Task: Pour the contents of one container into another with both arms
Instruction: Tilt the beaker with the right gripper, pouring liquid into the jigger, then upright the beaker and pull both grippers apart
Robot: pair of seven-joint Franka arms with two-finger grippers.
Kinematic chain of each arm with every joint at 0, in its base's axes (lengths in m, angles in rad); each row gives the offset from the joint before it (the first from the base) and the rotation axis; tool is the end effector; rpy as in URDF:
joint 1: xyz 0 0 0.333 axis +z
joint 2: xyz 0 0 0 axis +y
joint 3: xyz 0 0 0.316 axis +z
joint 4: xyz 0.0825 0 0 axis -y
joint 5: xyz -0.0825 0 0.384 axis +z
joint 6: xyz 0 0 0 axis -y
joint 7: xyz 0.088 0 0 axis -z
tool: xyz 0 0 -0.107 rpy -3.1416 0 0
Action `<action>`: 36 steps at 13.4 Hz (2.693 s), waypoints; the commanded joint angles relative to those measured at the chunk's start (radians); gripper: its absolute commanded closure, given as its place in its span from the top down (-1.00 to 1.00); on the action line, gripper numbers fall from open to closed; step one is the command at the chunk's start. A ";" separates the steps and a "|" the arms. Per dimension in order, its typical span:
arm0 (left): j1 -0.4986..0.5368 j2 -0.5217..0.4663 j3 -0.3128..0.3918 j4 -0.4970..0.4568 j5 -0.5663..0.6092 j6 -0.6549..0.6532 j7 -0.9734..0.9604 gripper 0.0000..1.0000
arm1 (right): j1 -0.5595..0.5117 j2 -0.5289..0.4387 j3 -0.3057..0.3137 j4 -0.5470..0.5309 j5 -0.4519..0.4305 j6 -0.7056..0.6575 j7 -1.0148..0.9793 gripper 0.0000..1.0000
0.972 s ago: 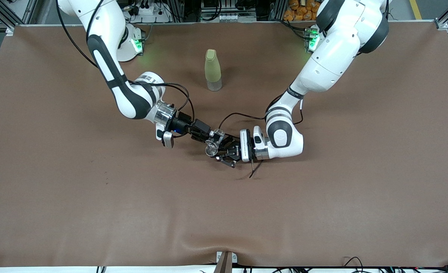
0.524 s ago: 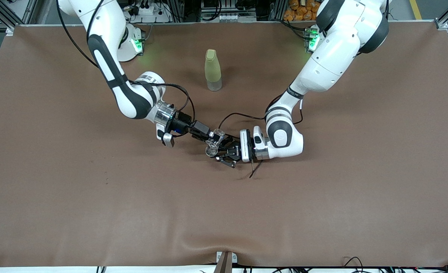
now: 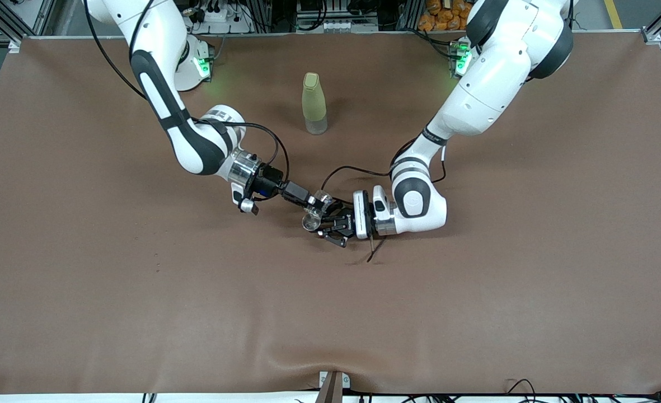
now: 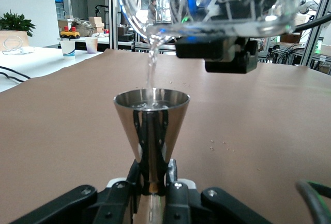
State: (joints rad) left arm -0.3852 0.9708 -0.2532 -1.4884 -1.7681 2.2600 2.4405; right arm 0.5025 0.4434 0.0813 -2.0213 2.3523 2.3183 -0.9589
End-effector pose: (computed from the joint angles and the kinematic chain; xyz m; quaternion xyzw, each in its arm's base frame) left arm 0.5732 -0.4201 0.1161 0.5823 -0.5231 0.4333 0.4468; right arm 0.5036 0.3468 0.2379 -0.7363 0.2268 -0.0822 0.6322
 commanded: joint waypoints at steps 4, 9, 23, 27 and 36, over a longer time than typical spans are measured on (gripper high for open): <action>-0.003 0.008 0.000 0.022 -0.027 -0.005 -0.005 -1.00 | 0.007 -0.011 -0.009 0.012 0.019 0.013 0.109 -0.74; 0.003 0.005 0.002 0.022 -0.005 -0.005 -0.005 -1.00 | 0.001 -0.014 -0.011 0.018 0.021 0.013 0.161 -0.74; 0.230 -0.090 -0.006 -0.070 0.188 -0.146 -0.006 -1.00 | -0.287 -0.028 -0.028 0.119 -0.632 -0.142 -0.231 -0.79; 0.392 -0.135 -0.006 -0.151 0.335 -0.324 -0.034 -1.00 | -0.522 0.003 -0.028 0.136 -0.885 -0.421 -0.351 -0.78; 0.776 -0.139 -0.006 -0.191 0.682 -0.594 -0.049 -1.00 | -0.970 0.231 -0.029 0.299 -1.266 -0.803 -0.936 -0.77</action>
State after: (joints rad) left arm 0.3306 0.8620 -0.2459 -1.6449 -1.1254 1.6882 2.4083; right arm -0.4000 0.5696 0.0280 -1.8113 1.1377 1.5807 -1.7856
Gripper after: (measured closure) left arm 0.789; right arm 0.498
